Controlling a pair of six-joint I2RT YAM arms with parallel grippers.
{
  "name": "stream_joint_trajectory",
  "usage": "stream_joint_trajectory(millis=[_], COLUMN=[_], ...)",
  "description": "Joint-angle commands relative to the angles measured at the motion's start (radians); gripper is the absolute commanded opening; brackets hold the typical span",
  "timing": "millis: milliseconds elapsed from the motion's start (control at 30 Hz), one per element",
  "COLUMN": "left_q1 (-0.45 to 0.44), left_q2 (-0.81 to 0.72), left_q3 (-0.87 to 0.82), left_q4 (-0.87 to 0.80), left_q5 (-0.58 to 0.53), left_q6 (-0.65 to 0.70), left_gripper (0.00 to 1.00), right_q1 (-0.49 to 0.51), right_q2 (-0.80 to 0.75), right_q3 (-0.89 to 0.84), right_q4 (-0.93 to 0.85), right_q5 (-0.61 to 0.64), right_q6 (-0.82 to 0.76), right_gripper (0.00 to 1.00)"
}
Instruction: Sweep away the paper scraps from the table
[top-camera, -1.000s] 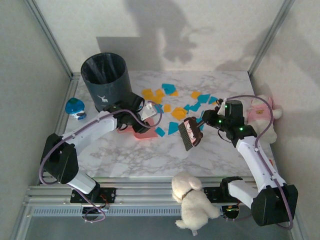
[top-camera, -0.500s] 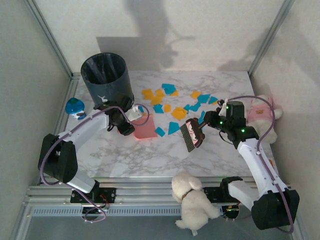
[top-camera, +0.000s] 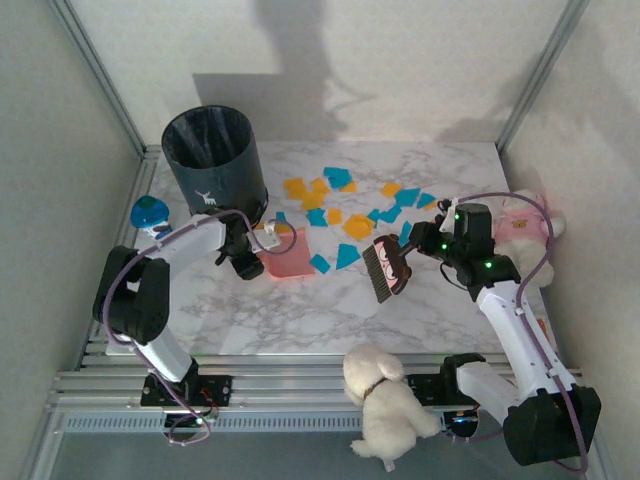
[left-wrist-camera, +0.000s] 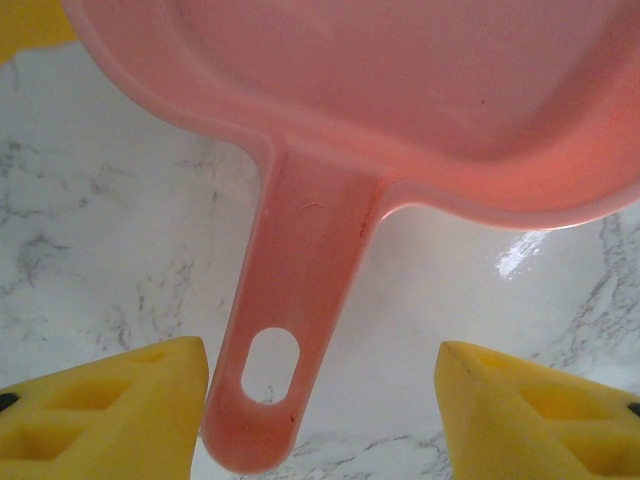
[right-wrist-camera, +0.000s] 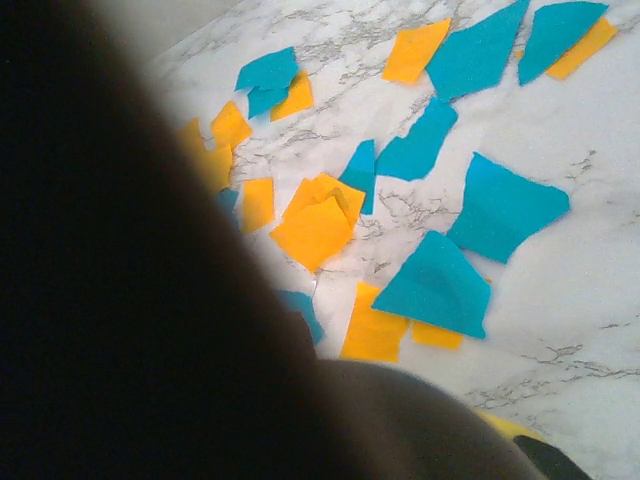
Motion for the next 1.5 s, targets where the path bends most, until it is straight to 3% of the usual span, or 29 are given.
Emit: stream_joint_trajectory(millis=[0, 533, 1000, 1467], left_q1=[0.011, -0.008, -0.063, -0.164], left_q2=[0.029, 0.117, 0.072, -0.021], left_q3=[0.016, 0.016, 0.001, 0.095], left_q4=[-0.009, -0.006, -0.028, -0.112], left_q5=[-0.015, -0.031, -0.028, -0.006], left_q6=[0.018, -0.001, -0.035, -0.067], left_gripper=[0.60, 0.52, 0.14, 0.13], right_q1=[-0.007, -0.007, -0.008, -0.009], right_q2=[-0.030, -0.023, -0.040, -0.052], right_q3=[-0.003, -0.025, -0.041, -0.033], right_q4=[0.012, 0.018, 0.005, 0.005], right_q5=[0.008, 0.009, 0.028, 0.054], right_q6=[-0.009, -0.005, -0.006, 0.001], right_gripper=[0.08, 0.09, 0.09, 0.08])
